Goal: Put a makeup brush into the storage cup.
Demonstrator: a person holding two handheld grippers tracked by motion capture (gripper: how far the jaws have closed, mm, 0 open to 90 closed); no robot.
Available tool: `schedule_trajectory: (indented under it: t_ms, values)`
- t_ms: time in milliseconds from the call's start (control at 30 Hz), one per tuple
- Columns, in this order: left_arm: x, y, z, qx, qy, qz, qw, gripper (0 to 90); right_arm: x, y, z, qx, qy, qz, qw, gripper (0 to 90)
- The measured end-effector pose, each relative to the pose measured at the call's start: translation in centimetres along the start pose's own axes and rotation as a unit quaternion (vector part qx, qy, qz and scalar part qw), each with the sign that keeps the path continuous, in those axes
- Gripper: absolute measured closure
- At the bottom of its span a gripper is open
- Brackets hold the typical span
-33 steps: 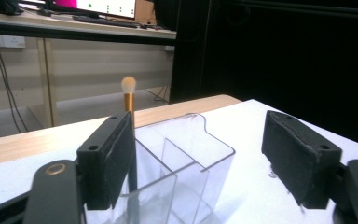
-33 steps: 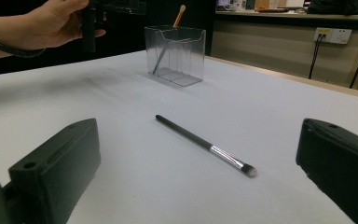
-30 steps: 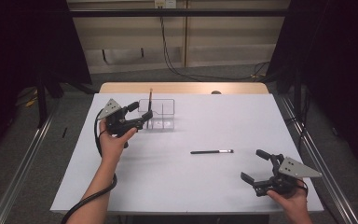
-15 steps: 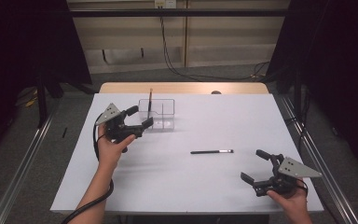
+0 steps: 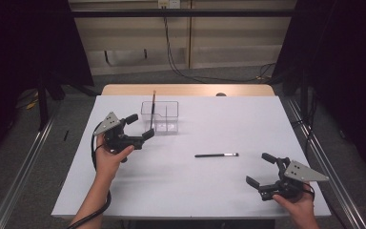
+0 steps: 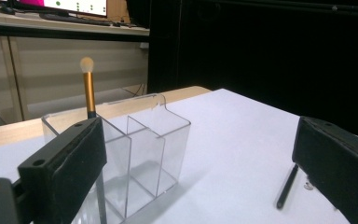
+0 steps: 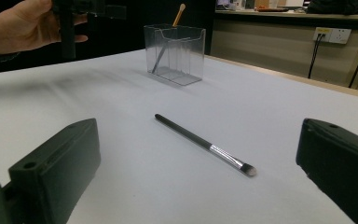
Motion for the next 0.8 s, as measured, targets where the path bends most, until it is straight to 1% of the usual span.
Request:
schedule_trajectory:
  t_ms: [133, 167, 200, 233, 267, 433, 500, 567, 633, 733, 767, 800]
  values:
    - [0.3, -0.2, 0.3, -0.007, -0.005, 0.004, 1.0, 0.4, 0.0, 0.0, 0.0, 0.001, 0.0, 0.001, 1.0, 0.0]
    - [0.4, -0.2, 0.4, -0.011, -0.002, 0.007, 0.9999, 0.3, -0.1, 0.0, 0.0, 0.0, 0.0, 0.001, 1.0, 0.0]
    - [0.5, -0.3, 0.3, -0.009, -0.007, 0.009, 0.9999, 0.3, -0.1, 0.0, 0.0, 0.001, 0.0, 0.001, 1.0, 0.0]
    - [0.6, -0.4, 0.3, -0.008, -0.007, 0.014, 0.9999, 0.3, -0.1, 0.0, -0.1, 0.002, 0.0, 0.001, 1.0, 0.0]
    - [0.7, -0.5, 0.4, -0.009, -0.005, 0.014, 0.9998, 0.3, -0.1, 0.0, -0.1, 0.002, 0.0, 0.001, 1.0, 0.0]
    - [1.2, -0.9, 0.5, -0.029, 0.01, 0.022, 0.9993, 0.2, -0.2, -0.1, -0.1, 0.002, 0.0, 0.002, 1.0, 0.0]
    - [1.4, -1.0, 0.6, -0.033, 0.011, 0.02, 0.9992, 0.1, -0.3, -0.1, 0.0, 0.0, 0.002, 0.002, 1.0, 0.0]
    - [1.7, -1.0, 0.7, -0.03, 0.012, 0.019, 0.9993, 0.1, -0.3, 0.0, 0.0, 0.001, 0.003, 0.001, 1.0, 0.0]
    - [2.0, -1.0, 0.9, -0.035, 0.016, 0.022, 0.999, 0.1, -0.4, 0.0, -0.1, 0.001, 0.002, 0.0, 1.0, 0.0]
    - [2.4, -1.1, 1.0, -0.034, 0.017, 0.022, 0.999, 0.1, -0.4, 0.0, -0.1, 0.003, 0.003, 0.0, 1.0, 0.0]
    - [2.5, -1.1, 1.1, -0.031, 0.019, 0.025, 0.999, 0.2, -0.5, 0.0, -0.1, 0.003, 0.003, -0.001, 1.0, 0.0]
    - [2.6, -1.1, 1.2, -0.033, 0.019, 0.024, 0.999, 0.1, -0.5, 0.1, -0.1, 0.002, 0.003, -0.002, 1.0, 0.0]
Point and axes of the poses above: each handheld gripper's, and its own axes: x roughly backward along the jaws, z roughly out of its underside, y roughly to its left, the point moved 3 cm from there along -x, roughly forward along the jaws
